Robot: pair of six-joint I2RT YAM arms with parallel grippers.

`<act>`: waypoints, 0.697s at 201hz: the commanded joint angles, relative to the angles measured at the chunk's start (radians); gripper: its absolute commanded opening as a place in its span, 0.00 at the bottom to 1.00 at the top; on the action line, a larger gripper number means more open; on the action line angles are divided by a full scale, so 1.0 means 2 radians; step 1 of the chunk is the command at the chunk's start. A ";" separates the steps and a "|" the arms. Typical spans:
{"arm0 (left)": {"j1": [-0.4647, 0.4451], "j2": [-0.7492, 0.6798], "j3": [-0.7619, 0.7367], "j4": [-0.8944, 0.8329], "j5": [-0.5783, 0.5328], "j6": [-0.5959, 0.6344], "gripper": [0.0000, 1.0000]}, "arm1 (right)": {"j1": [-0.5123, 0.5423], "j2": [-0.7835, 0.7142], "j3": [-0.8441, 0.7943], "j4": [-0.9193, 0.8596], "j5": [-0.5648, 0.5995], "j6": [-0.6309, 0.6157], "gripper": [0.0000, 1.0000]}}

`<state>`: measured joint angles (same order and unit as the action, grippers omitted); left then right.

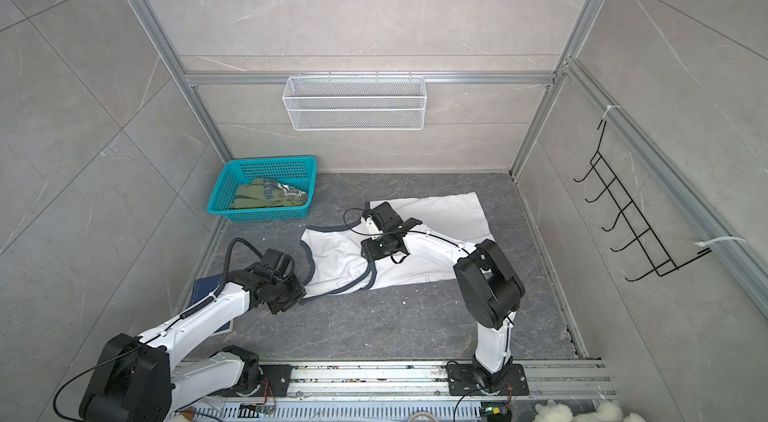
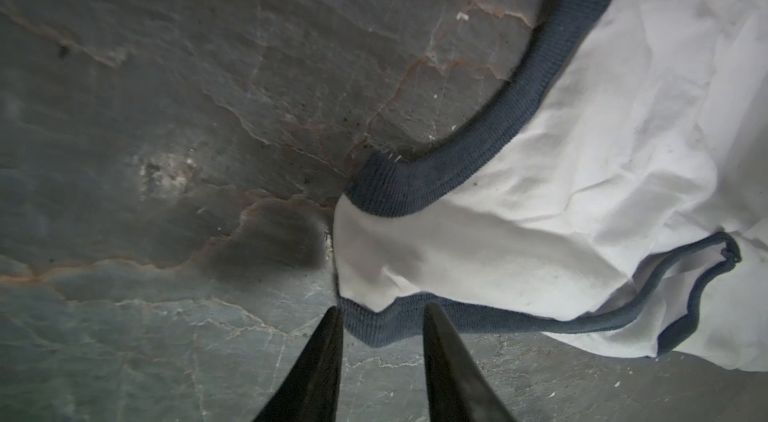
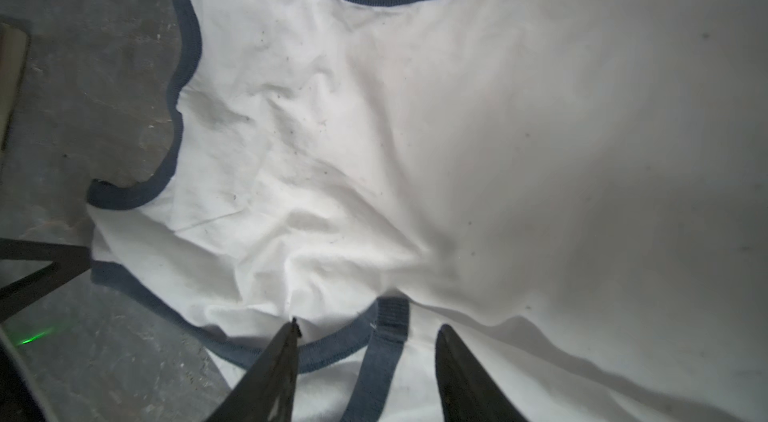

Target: Fold and stack the tank tops

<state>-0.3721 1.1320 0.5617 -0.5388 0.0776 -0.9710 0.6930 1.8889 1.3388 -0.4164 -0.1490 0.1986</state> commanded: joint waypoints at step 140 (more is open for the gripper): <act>-0.009 0.017 -0.016 -0.002 0.028 0.004 0.41 | 0.054 0.056 0.040 -0.067 0.141 -0.021 0.23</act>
<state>-0.3817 1.1481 0.5388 -0.5594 0.1120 -0.9684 0.7982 1.9903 1.4029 -0.5285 0.1135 0.1596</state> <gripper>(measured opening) 0.439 0.270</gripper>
